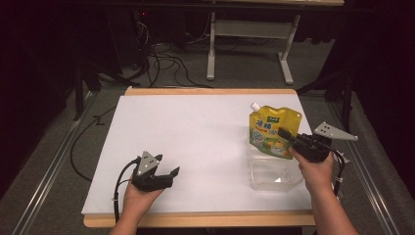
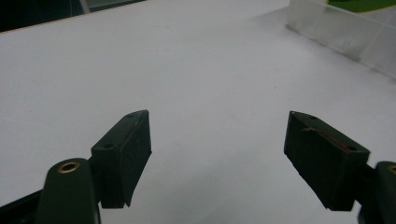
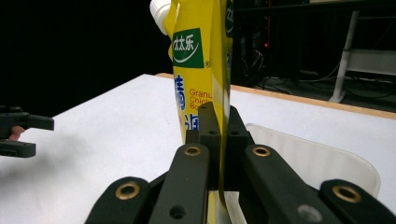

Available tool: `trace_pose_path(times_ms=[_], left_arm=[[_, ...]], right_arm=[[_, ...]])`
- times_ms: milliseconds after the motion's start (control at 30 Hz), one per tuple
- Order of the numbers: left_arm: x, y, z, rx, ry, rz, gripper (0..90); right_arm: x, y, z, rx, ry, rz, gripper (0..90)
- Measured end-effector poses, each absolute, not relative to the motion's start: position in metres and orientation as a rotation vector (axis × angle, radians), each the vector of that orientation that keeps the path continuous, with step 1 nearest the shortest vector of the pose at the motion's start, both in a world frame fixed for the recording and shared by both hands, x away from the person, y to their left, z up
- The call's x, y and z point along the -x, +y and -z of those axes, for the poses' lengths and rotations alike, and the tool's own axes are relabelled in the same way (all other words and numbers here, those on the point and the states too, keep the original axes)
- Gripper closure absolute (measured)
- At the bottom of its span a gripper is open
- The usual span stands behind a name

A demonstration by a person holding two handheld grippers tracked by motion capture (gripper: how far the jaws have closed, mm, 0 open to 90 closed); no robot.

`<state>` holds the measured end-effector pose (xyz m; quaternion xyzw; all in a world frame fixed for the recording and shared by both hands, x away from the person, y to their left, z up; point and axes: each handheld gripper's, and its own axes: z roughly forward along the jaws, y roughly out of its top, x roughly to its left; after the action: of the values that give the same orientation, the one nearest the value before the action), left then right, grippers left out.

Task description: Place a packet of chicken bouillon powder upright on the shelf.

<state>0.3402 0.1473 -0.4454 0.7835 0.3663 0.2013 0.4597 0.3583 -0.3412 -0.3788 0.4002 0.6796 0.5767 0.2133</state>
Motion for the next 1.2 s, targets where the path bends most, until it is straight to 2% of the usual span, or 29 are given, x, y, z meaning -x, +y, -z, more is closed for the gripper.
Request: trace_pose_path(times_ms=[567,1200], left_arm=[[-0.34,0.148,0.445,-1.924,0.903,-0.496,23.8],[-0.339,0.15,0.444,-1.922,0.901,-0.498,24.0]], right_arm=[[-0.364,-0.345,0.385,-1.153,1.91,-1.599,90.0],[-0.363,-0.355,0.393,-1.242,2.044,-1.44,88.4]])
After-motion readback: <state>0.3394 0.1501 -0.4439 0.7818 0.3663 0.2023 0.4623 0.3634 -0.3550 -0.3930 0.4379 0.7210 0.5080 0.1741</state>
